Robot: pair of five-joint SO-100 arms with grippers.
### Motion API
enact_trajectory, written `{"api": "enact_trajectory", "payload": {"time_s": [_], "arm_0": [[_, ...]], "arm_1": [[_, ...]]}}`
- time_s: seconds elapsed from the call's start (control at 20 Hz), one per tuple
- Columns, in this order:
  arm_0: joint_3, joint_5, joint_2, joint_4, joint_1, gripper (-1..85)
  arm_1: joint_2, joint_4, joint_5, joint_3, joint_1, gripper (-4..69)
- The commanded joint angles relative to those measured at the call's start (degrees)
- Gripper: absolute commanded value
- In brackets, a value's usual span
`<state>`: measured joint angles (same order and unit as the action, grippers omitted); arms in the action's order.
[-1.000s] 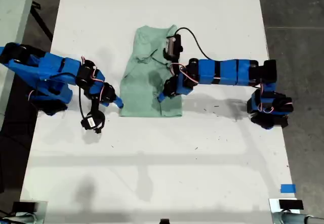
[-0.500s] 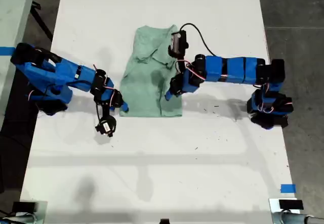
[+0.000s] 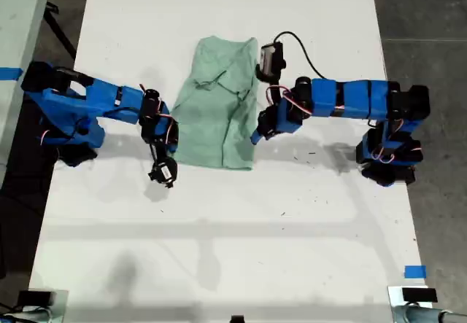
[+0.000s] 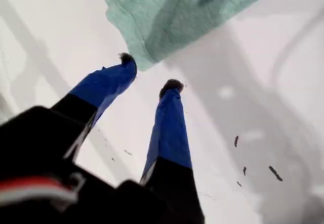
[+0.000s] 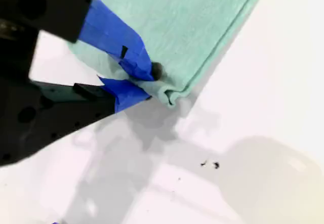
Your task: Fold t-shirt
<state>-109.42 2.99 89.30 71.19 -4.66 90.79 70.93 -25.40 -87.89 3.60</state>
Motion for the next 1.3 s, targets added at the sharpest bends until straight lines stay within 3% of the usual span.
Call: {"api": "enact_trajectory", "payload": {"time_s": [0.0,0.15,0.3,0.5,0.6,0.65,0.7,0.85,1.0,1.15,1.25], "arm_0": [[2.3,-2.7,11.2,8.0,-3.6,-0.1],[6.8,-10.6,13.5,0.8,-2.2,-0.1],[27.8,-17.6,-7.5,-2.8,1.2,-0.1],[66.2,-20.4,-39.6,7.4,3.2,-0.1],[66.6,-20.5,-42.8,6.2,3.1,0.1],[66.5,-21.7,-43.1,6.9,3.0,9.9],[66.5,-23.5,-42.3,7.6,3.4,29.0],[65.6,-25.7,-35.1,10.7,4.4,36.4],[64.9,-27.2,-26.5,14.4,3.8,35.4],[59.9,-23.8,-22.4,23.9,2.8,33.8],[51.3,-21.6,-22.1,22.7,3.9,34.8]], "arm_1": [[6.6,-2.5,0.9,-2.5,0.3,14.7],[10.8,-4.1,1.9,-8.2,0.6,14.3],[13.5,-4.6,2.5,-11.1,1.1,14.0],[16.4,-4.7,3.6,-13.7,0.7,13.9],[17.4,-4.8,4.0,-15.0,0.5,13.9],[17.7,-5.0,4.0,-15.4,0.4,13.8],[17.8,-5.5,4.0,-15.8,0.4,13.8],[17.6,-8.9,3.2,-17.4,0.9,13.8],[17.2,-10.6,3.5,-18.9,1.0,13.8],[17.1,-14.1,3.6,-21.0,0.4,11.2],[14.3,-16.3,3.4,-21.0,-0.7,10.5]]}}
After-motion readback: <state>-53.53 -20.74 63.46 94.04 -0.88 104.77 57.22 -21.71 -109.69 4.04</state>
